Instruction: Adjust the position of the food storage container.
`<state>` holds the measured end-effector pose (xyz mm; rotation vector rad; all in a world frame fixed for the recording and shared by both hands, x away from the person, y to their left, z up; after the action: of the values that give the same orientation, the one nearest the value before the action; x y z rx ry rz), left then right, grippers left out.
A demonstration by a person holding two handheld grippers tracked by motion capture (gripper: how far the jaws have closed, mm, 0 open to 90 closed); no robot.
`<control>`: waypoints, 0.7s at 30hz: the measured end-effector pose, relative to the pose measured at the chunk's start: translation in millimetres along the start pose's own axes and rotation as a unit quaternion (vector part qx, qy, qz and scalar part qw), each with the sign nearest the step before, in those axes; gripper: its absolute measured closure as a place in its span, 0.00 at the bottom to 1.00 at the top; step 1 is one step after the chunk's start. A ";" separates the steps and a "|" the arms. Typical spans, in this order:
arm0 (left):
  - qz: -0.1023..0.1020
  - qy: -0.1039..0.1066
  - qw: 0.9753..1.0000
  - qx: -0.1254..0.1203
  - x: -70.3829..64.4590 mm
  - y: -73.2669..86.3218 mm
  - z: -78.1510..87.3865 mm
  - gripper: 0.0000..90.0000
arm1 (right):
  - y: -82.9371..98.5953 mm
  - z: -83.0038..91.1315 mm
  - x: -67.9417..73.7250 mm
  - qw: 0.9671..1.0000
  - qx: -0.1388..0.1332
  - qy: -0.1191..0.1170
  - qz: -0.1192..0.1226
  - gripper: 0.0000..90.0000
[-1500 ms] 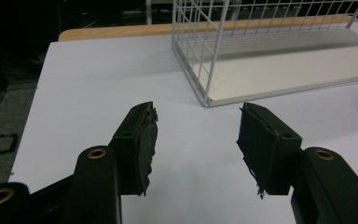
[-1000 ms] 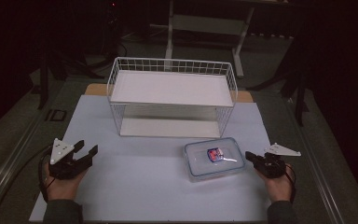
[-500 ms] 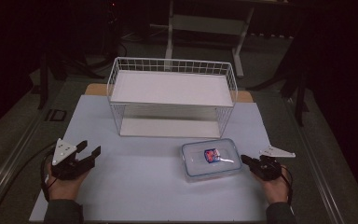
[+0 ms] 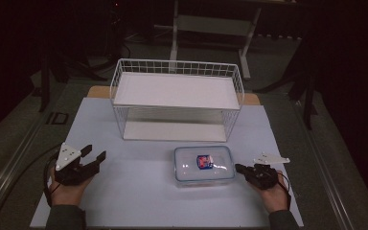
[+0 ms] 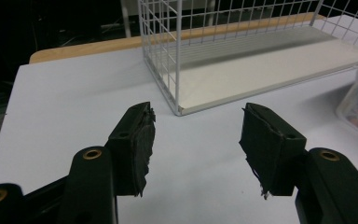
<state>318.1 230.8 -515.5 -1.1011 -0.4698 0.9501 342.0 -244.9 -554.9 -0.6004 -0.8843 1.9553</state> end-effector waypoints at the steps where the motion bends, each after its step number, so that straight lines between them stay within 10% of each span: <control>1: -0.001 0.000 1.000 0.000 -0.4 0.0 -0.3 0.48 | 0.0 0.0 0.0 1.000 0.000 0.000 0.000 1.00; 21: -0.011 0.034 0.999 0.005 -21.6 -4.5 -10.2 0.48 | -13.9 -13.4 42.8 0.999 -0.003 -0.034 0.033 1.00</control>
<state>315.8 206.7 -513.0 -1.1142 -0.4203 0.8926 337.4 -198.2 -555.4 -0.5767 -0.9216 2.0442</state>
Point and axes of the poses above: each handheld gripper's, and its own axes: z roughly backward along the jaws, y roughly out of its underside, x roughly to its left, the point moved 9 cm from there along -z, roughly forward along the jaws, and after that the axes turned 14 degrees about y, right-handed, at the moved point
